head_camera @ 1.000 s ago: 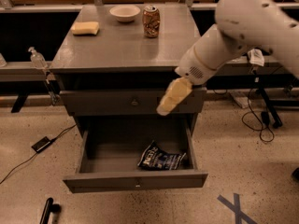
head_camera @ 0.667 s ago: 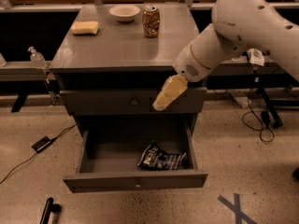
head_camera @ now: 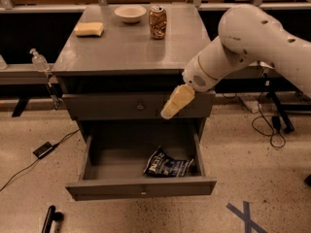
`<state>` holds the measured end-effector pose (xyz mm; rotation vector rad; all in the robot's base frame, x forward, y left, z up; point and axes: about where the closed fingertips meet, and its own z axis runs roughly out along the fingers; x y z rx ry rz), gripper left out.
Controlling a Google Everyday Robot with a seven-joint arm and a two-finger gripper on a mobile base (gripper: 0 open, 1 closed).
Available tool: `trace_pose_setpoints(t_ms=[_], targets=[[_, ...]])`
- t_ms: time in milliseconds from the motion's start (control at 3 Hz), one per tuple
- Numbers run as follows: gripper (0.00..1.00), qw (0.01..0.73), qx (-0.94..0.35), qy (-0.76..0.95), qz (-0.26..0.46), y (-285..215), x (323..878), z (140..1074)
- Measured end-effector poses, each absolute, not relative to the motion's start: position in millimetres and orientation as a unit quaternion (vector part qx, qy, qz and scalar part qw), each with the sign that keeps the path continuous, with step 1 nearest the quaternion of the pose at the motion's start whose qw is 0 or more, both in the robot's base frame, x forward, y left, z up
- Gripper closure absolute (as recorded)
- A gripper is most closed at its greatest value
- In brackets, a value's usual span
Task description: Pick blue chip bag from middle drawer and place on counter
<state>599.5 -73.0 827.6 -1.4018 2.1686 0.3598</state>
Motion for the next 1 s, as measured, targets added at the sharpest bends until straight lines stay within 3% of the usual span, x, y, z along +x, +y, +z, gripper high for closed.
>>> trace_pose_setpoints(t_ms=[1000], targets=[[0.00,0.223,-0.528,0.802,0.167,-98,656,615]])
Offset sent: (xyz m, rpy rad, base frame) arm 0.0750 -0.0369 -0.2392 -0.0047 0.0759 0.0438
